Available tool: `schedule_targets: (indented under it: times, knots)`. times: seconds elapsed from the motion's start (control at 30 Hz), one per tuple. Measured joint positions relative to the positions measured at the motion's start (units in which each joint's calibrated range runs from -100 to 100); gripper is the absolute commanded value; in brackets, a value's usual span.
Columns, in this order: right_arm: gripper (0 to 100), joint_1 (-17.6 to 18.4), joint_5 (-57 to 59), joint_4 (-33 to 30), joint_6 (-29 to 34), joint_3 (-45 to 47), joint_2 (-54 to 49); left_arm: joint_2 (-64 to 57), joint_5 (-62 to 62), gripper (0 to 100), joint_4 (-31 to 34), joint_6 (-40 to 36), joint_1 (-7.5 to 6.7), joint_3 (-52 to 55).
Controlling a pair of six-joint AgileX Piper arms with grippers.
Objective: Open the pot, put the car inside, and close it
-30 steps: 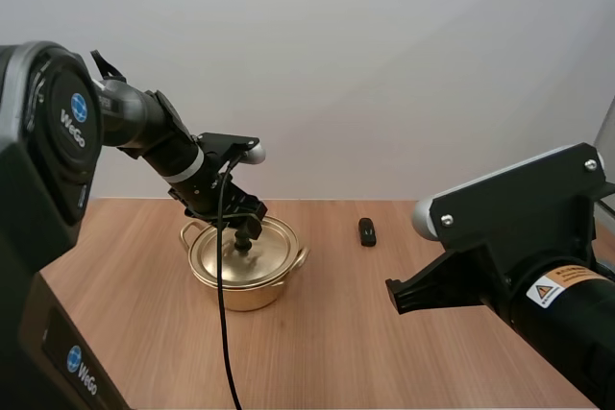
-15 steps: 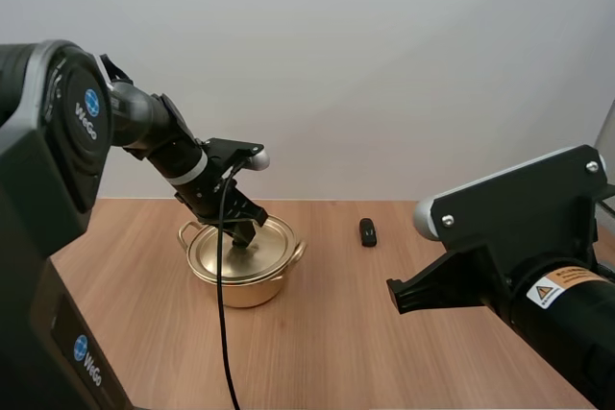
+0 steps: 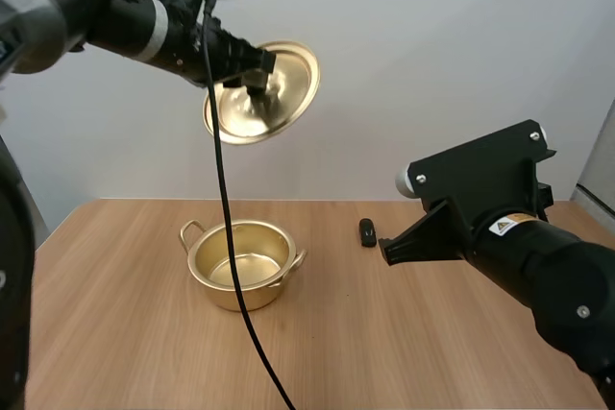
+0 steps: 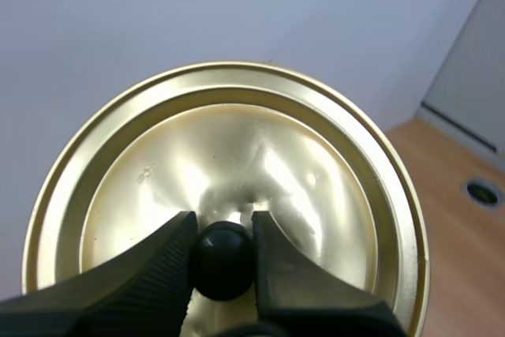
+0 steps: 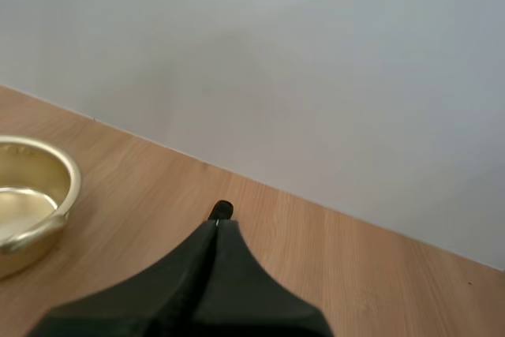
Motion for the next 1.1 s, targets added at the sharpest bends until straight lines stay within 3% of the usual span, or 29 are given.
schedule_targets:
  times: [0.13, 0.23, 0.43, 0.47, 0.5, 0.6, 0.63, 0.77, 1.1]
  knots:
    - [0, 0.00, -10.44, 6.57, -2.90, -3.32, 7.55, -7.89, -6.15, 0, -5.21, 0.00, 2.40, 0.00]
    - [0, 0.08, -15.41, 9.04, -5.71, -8.69, 13.12, -13.48, -10.76, 0, -5.57, 0.00, 3.93, 0.00]
    - [1, 0.08, -12.14, 9.07, -6.52, -20.90, 25.62, -25.01, -13.08, 0, -5.21, -2.20, 4.18, 0.00]
    - [17, 0.08, -9.78, 9.39, -6.52, -22.99, 27.27, -26.21, -12.86, 0, -5.21, -2.41, 4.18, 0.00]
    - [26, 0.08, -8.69, 9.64, -6.52, -23.84, 28.06, -27.41, -12.86, 0, -5.21, -2.52, 4.18, 0.00]
    - [76, 0.08, 0.43, 12.32, -6.52, -30.75, 34.95, -32.38, -12.86, 0, -4.02, -2.75, 4.18, -0.10]
    - [86, 0.08, 2.58, 13.19, -6.52, -32.31, 36.94, -32.87, -12.86, 0, -3.53, -2.75, 4.18, -0.10]
    - [86, 0.08, 6.06, 14.62, -6.52, -36.33, 44.54, -33.01, -14.05, 0, -2.96, -2.75, 4.18, -0.10]
    - [86, 0.08, 2.43, 14.62, -6.52, -41.35, 63.66, -33.01, -14.05, 0, -2.67, -2.75, 4.18, -0.10]
